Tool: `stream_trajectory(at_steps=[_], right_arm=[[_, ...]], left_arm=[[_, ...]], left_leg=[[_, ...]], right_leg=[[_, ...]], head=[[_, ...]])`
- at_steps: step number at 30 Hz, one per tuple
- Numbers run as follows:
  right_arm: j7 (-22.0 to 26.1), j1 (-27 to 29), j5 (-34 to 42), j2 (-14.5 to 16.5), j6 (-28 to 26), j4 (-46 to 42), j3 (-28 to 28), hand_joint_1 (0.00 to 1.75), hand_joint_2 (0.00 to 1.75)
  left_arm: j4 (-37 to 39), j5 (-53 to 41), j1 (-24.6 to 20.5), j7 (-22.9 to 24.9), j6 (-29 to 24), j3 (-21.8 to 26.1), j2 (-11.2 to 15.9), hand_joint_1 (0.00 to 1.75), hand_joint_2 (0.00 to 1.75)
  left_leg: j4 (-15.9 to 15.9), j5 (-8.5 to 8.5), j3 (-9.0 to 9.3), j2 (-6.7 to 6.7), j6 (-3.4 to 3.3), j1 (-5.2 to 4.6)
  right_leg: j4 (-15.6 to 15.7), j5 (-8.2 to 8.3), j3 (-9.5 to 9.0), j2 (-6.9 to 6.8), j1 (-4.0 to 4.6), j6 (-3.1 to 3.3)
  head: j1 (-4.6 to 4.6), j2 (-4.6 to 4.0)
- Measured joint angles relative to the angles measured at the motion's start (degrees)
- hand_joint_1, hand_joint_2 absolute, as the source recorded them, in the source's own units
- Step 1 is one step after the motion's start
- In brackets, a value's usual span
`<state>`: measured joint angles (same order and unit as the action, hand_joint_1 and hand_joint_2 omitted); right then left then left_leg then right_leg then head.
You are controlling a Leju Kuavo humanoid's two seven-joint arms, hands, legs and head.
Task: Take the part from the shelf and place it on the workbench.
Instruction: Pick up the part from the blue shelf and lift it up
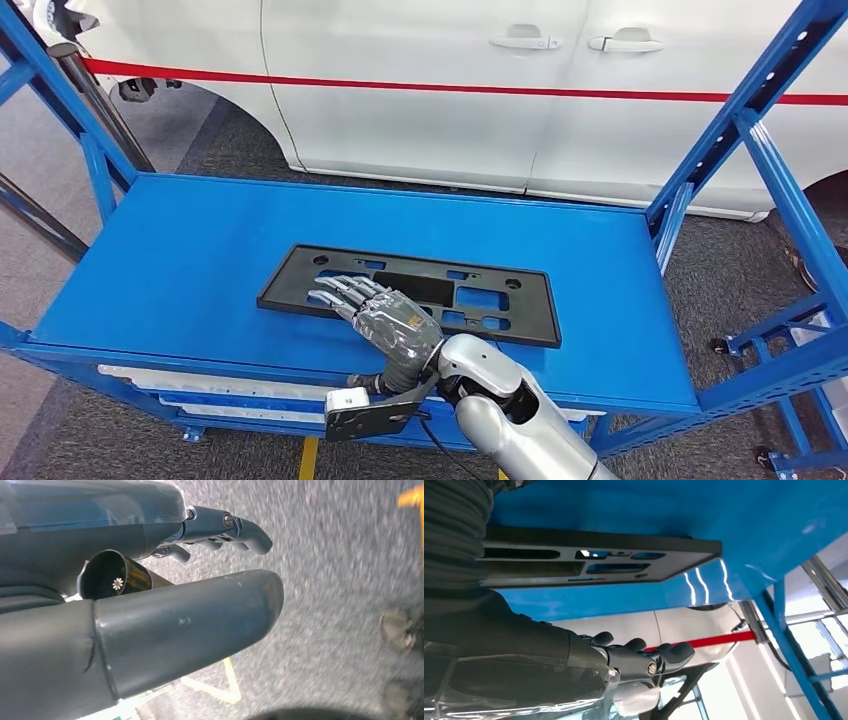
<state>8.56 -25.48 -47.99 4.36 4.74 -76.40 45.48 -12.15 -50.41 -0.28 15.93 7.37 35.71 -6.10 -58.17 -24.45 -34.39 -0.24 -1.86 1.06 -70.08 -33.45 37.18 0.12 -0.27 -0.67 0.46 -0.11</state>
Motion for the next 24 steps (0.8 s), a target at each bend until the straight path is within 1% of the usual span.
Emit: stream_trajectory(at_steps=[1, 2, 3, 4, 5, 6, 7, 8, 9, 11, 17, 21, 24], right_arm=[[-0.2, 0.1, -0.2, 0.1, 0.0, 0.5, 0.0, 0.0, 1.75], [-0.4, 0.1, -0.4, 0.1, 0.0, 1.0, 0.0, 0.0, 1.75], [-0.5, 0.1, -0.6, 0.3, 0.0, 1.6, 0.0, 0.0, 1.75], [-0.6, 0.1, -0.6, 0.5, 0.0, 2.1, 0.0, 0.0, 1.75], [-0.6, 0.1, -0.7, 0.7, 0.0, 2.7, 0.0, 0.0, 1.75], [-0.6, 0.0, -0.8, 0.9, -0.1, 3.2, 0.0, 0.0, 1.75], [-0.6, -0.1, -1.0, 1.1, -0.2, 3.7, 0.0, 0.0, 1.75], [-0.7, -0.2, -1.3, 1.3, -0.3, 4.4, 0.0, 0.0, 1.75], [-0.7, -0.2, -1.6, 1.6, -0.4, 5.0, 0.0, 0.0, 1.75], [-0.7, -0.3, -2.2, 1.9, -0.7, 6.2, 0.0, 0.0, 1.75], [-1.3, -0.3, -4.3, 2.4, -1.1, 9.1, 0.0, 0.0, 1.75], [-1.7, -0.2, -6.3, 2.4, -1.4, 11.0, -0.1, 0.0, 1.75], [-2.5, 0.0, -8.9, 2.4, -3.0, 12.7, -0.1, 0.0, 1.75]], left_arm=[[0.0, -0.1, 0.0, 0.0, 0.0, 0.2, 0.0, 0.0, 0.0], [0.0, -0.1, -0.1, 0.0, 0.0, 0.3, 0.0, 0.0, 0.0], [0.0, -0.3, -0.1, 0.0, 0.0, 0.5, 0.0, 0.0, 0.0], [0.0, -0.4, -0.1, 0.0, 0.1, 0.7, 0.0, 0.0, 0.0], [0.0, -0.6, -0.1, 0.0, 0.1, 0.9, -0.1, 0.0, 0.0], [0.0, -0.8, -0.1, 0.0, 0.2, 1.1, -0.2, 0.0, 0.0], [0.0, -1.0, -0.1, 0.0, 0.2, 1.2, -0.2, 0.0, 0.0], [0.0, -1.3, -0.1, 0.0, 0.3, 1.4, -0.3, 0.0, 0.0], [-0.1, -1.5, -0.2, 0.0, 0.3, 1.7, -0.3, 0.0, 0.0], [-0.1, -1.8, -0.2, 0.0, 0.3, 2.1, -0.3, 0.0, 0.0], [-0.2, -2.8, -0.2, -0.7, -0.9, 3.0, -0.5, 0.0, 0.0], [-0.5, -3.4, -0.3, -1.3, -1.4, 4.0, -0.6, 0.0, 0.0], [-0.7, -3.7, -0.3, -1.6, -1.4, 5.0, -0.9, 0.0, 0.0]], left_leg=[[0.0, -0.12, 0.04, -0.02, -0.09, -0.02], [-0.1, -0.26, 0.15, -0.05, -0.12, -0.03], [-0.1, -0.44, 0.36, -0.09, -0.07, -0.03], [-0.1, -0.65, 0.68, -0.12, 0.05, -0.03], [-0.1, -0.88, 1.0, -0.13, 0.2, -0.03], [-0.2, -1.13, 1.25, -0.14, 0.42, -0.14], [-0.3, -1.32, 1.34, -0.14, 0.62, -0.26], [-0.4, -1.47, 1.33, -0.14, 0.67, -0.37], [-0.5, -1.56, 1.3, -0.13, 0.69, -0.48], [-0.4, -1.6, 1.38, -0.09, 0.54, -0.45], [0.3, -1.42, 1.84, -0.09, 0.99, -0.42], [0.6, -1.38, 2.0, -0.09, 1.2, -0.42], [0.6, -1.38, 2.07, -0.09, 1.44, -0.42]], right_leg=[[-3.4, -0.83, 2.13, 0.0, -0.07, -0.1], [-5.0, -0.6, 3.48, -0.01, -0.11, -0.15], [-4.3, 0.85, 3.66, -0.01, -0.14, -0.11], [-1.4, 3.14, 2.7, -0.02, -0.15, 0.03], [2.7, 5.6, 1.08, -0.03, -0.13, 0.28], [6.6, 7.3, -0.56, -0.03, 0.01, 0.52], [9.4, 8.29, -1.78, -0.03, 0.07, 0.7], [10.9, 8.55, -2.4, 0.01, 0.12, 0.67], [11.2, 8.4, -2.55, 0.07, 0.17, 0.58], [11.3, 8.45, -2.56, 0.21, 0.18, 0.49], [11.3, 8.26, -2.63, 0.23, 0.25, 1.04], [11.3, 8.21, -2.69, 0.23, 0.25, 1.15], [11.3, 8.17, -2.74, 0.23, 0.25, 1.2]], head=[[0.01, 0.0], [0.01, 0.0], [0.02, 0.0], [0.02, 0.0], [0.03, 0.0], [0.03, 0.0], [0.01, 0.0], [0.0, 0.0], [-0.01, 0.0], [-0.02, 0.0], [-0.03, 0.0], [-0.02, 0.0], [-0.02, 0.0]])
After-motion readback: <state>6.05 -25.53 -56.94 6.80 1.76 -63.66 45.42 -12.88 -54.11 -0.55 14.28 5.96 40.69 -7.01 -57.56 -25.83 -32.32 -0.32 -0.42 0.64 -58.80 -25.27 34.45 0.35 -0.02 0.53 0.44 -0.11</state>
